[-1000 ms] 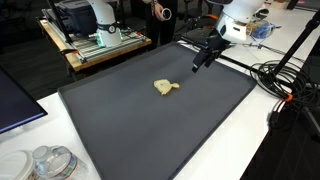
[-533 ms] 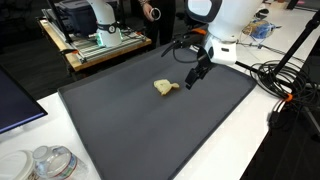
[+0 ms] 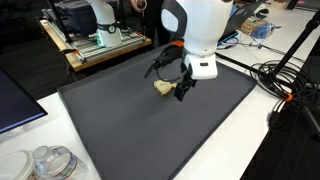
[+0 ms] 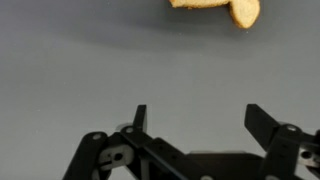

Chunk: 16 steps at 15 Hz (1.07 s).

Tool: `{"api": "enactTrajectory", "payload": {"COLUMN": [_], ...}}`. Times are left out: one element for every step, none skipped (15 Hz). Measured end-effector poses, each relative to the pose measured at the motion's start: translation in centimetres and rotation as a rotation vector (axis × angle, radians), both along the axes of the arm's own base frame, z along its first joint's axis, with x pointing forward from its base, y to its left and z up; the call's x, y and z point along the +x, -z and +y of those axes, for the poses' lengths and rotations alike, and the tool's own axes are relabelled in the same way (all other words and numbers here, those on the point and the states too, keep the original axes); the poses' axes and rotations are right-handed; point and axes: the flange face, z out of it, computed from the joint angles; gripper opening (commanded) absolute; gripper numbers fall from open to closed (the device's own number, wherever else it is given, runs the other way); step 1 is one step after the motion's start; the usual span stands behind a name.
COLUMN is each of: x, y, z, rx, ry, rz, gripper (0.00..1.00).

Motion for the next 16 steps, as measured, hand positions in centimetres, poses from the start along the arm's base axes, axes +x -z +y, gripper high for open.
{"api": "enactTrajectory", "payload": {"x": [-0.6,-1.4,-2.2,-3.0,-3.9,-4.9,-5.9,-7.0,-8.2,-9.3,-10.5,-11.7,-12.9,-14.1,-15.2,-16.3], "y": [0.2,0.4,0.5,0.6,0.7,0.8,0.8,0.9,0.9,0.9,0.9,1.0,1.1,1.2,1.3,1.5], "z": [-0.6,-1.1,-1.7,-2.2,-2.7,-3.2,-3.6,-4.0,-4.4,-4.8,-5.1,-5.5,-5.9,-6.2,-6.5,-6.8], "rx": [0.021,0.046,0.069,0.091,0.110,0.130,0.149,0.172,0.196,0.219,0.240,0.260,0.279,0.298,0.317,0.337], "ry": [-0.005,-0.009,-0.010,-0.011,-0.013,-0.012,-0.009,-0.006,-0.003,0.002,0.010,0.019,0.030,0.044,0.060,0.075], "rz": [-0.011,-0.021,-0.030,-0.039,-0.045,-0.051,-0.056,-0.061,-0.068,-0.074,-0.078,-0.080,-0.083,-0.087,-0.096,-0.111], "gripper": [1.00,1.00,1.00,1.00,1.00,1.00,1.00,1.00,1.00,1.00,1.00,1.00,1.00,1.00,1.00,1.00]}}
